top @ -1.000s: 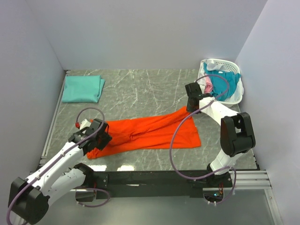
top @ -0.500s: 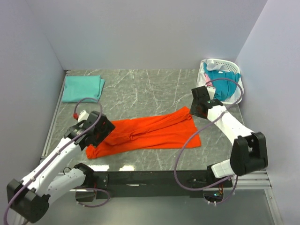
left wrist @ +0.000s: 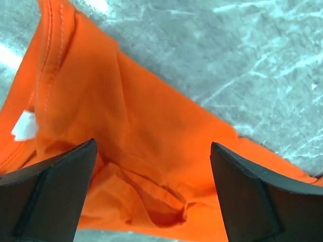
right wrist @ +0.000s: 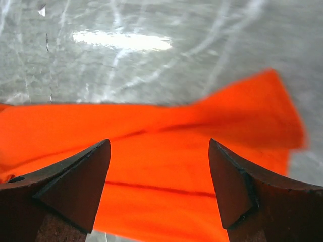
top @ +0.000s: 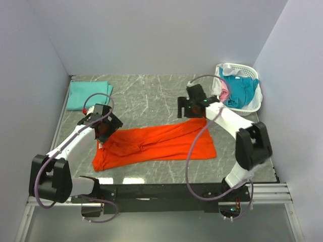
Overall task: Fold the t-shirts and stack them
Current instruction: Fold the tshirt
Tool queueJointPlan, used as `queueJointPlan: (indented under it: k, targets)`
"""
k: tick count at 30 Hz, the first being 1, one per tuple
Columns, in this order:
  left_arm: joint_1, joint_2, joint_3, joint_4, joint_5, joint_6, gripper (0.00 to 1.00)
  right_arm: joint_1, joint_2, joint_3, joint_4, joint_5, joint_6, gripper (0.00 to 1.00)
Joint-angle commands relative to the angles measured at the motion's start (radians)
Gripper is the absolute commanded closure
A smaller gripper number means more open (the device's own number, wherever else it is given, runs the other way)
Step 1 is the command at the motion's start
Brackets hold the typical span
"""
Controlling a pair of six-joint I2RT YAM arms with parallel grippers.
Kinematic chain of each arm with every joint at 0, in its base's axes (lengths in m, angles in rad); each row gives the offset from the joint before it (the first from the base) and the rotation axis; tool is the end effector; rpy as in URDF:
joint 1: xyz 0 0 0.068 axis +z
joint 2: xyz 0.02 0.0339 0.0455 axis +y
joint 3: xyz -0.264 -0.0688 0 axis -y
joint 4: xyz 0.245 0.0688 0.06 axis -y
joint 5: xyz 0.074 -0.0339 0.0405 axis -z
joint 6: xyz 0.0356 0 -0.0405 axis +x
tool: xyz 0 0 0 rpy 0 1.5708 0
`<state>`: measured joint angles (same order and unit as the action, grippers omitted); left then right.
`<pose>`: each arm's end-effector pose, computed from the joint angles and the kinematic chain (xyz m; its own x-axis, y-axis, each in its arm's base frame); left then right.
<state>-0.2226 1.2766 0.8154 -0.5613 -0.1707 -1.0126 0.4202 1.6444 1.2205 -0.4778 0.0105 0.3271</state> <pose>0.2417 -0.0485 0.2178 -0.5522 -0.7321 -0.3990 -0.6365 0.6792 -0.3653 0.3246 0.1446 0.2447 -0.8073 -0.0088 -0.5900 -0.1506 0.9699 0.1915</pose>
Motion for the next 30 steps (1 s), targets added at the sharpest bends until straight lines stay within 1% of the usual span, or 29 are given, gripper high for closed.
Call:
queueJointPlan:
  k: [1, 3, 6, 11, 15, 20, 23, 26, 30]
  targets:
    - [0.048, 0.013, -0.039, 0.083, 0.076, 0.065, 0.01, 0.048, 0.103, 0.099, -0.033, 0.014, -0.025, 0.15]
    - [0.074, 0.020, -0.073, 0.101, 0.088, 0.072, 0.01, 0.057, 0.164, 0.138, -0.065, 0.046, -0.016, 0.15]
    - [0.103, 0.027, -0.110, 0.121, 0.097, 0.081, 0.01, 0.063, 0.205, 0.143, -0.081, 0.065, -0.003, 0.15]
    - [0.123, 0.055, -0.153, 0.149, 0.108, 0.086, 0.01, 0.063, 0.218, 0.113, -0.087, 0.103, -0.008, 0.15]
    - [0.129, 0.055, -0.180, 0.164, 0.114, 0.089, 0.01, 0.065, 0.212, 0.057, -0.076, 0.112, -0.016, 0.16]
    - [0.129, 0.038, -0.186, 0.141, 0.080, 0.092, 0.01, 0.065, 0.195, -0.002, -0.073, 0.146, -0.007, 0.17]
    - [0.131, 0.017, -0.194, 0.136, 0.068, 0.091, 0.00, 0.065, 0.141, -0.062, -0.081, 0.169, 0.015, 0.17]
    - [0.131, -0.002, -0.191, 0.124, 0.047, 0.089, 0.01, 0.075, 0.046, -0.151, -0.104, 0.219, 0.061, 0.17]
    - [0.132, -0.010, -0.185, 0.107, 0.023, 0.086, 0.01, 0.086, -0.122, -0.315, -0.127, 0.241, 0.118, 0.17]
